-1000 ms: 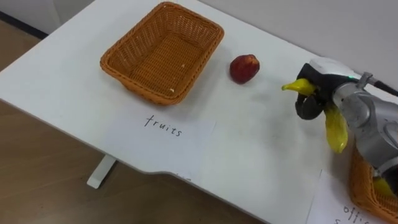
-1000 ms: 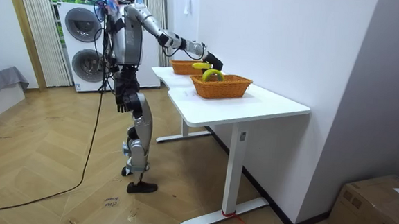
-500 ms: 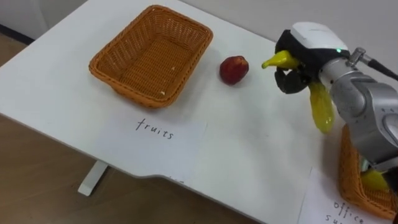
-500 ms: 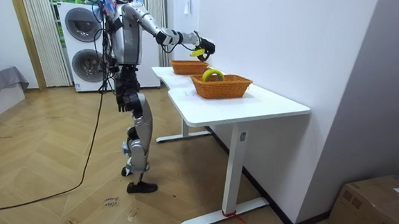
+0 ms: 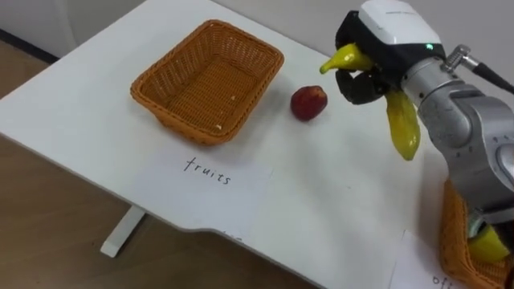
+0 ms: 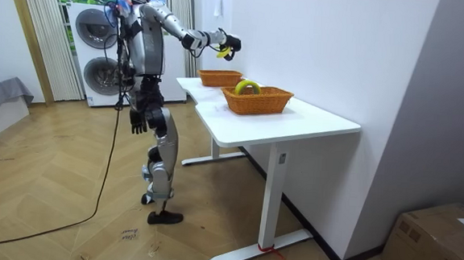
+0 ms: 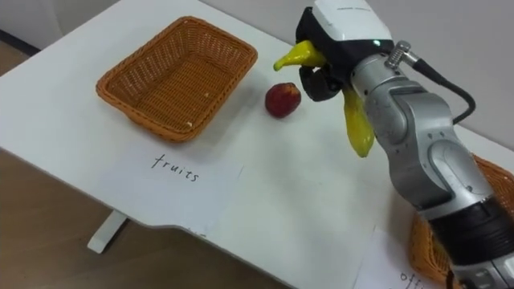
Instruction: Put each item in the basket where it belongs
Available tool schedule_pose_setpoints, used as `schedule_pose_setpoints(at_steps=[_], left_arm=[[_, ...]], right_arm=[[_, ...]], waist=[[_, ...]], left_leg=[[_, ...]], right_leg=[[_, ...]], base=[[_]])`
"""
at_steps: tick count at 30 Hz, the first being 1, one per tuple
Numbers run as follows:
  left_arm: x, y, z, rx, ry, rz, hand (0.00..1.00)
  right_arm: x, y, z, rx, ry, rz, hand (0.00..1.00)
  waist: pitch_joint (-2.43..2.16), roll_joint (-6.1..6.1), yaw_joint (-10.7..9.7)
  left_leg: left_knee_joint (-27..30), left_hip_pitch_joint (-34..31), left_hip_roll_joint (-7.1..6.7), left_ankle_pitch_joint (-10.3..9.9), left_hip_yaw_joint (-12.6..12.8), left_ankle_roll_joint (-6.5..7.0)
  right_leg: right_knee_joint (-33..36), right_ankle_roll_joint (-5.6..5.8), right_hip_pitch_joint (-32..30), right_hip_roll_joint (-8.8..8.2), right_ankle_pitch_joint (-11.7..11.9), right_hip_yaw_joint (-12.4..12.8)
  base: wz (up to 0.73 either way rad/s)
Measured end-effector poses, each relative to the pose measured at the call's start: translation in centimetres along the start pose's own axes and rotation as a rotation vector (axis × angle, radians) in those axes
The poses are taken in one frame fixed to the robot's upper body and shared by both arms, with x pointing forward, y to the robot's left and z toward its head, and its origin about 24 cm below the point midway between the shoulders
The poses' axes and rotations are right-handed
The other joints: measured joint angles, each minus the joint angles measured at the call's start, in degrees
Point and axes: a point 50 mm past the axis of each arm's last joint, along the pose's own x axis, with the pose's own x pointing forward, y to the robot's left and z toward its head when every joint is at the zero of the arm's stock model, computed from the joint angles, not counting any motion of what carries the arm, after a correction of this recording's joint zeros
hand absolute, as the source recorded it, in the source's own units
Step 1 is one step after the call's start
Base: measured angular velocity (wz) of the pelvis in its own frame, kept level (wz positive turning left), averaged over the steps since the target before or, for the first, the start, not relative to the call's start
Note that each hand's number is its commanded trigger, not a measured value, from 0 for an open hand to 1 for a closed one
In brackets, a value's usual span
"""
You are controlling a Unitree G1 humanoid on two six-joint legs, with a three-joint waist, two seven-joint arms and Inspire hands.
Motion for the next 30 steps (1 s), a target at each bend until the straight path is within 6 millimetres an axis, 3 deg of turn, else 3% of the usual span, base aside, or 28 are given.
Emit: schedule_pose_setpoints(at_steps=[2, 13, 16, 19, 22, 30], left_arm=[[0.0, 0.0, -0.1, 0.000, -0.003, 0.000, 0.00], [-0.3, -0.2, 0.1, -0.004, -0.040, -0.003, 0.00], [-0.4, -0.1, -0.1, -0.003, -0.032, 0.001, 0.00], [-0.4, 0.1, 0.1, -0.002, -0.043, 0.005, 0.00], [-0.4, 0.1, 0.3, -0.003, -0.049, 0.002, 0.00], [-0.4, 0.2, 0.0, -0.003, -0.040, 0.006, 0.00]], right_arm=[[0.0, 0.1, 0.2, 0.001, -0.006, -0.002, 1.00], [0.5, 1.2, 2.5, 0.013, -0.081, 0.030, 1.00], [0.8, 1.4, 3.3, 0.002, -0.106, 0.043, 1.00], [0.9, 1.7, 3.8, 0.017, -0.116, 0.050, 1.00], [0.9, 1.8, 3.8, 0.019, -0.112, 0.055, 1.00], [1.0, 2.3, 3.7, 0.016, -0.106, 0.071, 1.00]], waist=[[0.22, -0.40, 0.53], [0.31, -0.66, 3.40], [0.32, -1.31, 4.69], [0.74, -2.32, 5.43], [0.73, -3.01, 6.11], [0.76, -2.98, 7.11]], left_leg=[[0.41, -0.36, 0.05, -0.13, -0.19, -0.12], [0.48, -0.64, -0.24, -0.05, -2.09, -0.29], [0.26, -0.53, -0.22, 0.00, -2.28, -0.35], [0.51, -0.91, -0.36, 0.02, -3.16, -0.38], [0.77, -1.56, -0.68, 0.01, -3.75, -0.33], [0.63, -1.78, -0.77, 0.05, -4.54, -0.36]], right_leg=[[-0.02, 0.00, -0.01, 0.06, 0.00, -0.03], [-0.12, 0.12, 0.43, 0.01, -0.08, -1.60], [-0.21, 0.12, 0.50, 0.04, -0.08, -1.77], [-0.37, 0.12, 0.61, -0.01, -0.08, -2.91], [-1.04, 0.13, 0.69, -0.10, -0.08, -3.36], [-1.04, 0.23, 0.77, -0.09, -0.13, -3.50]], base=[[0.04], [0.08], [0.04], [0.13], [0.12], [0.05]])
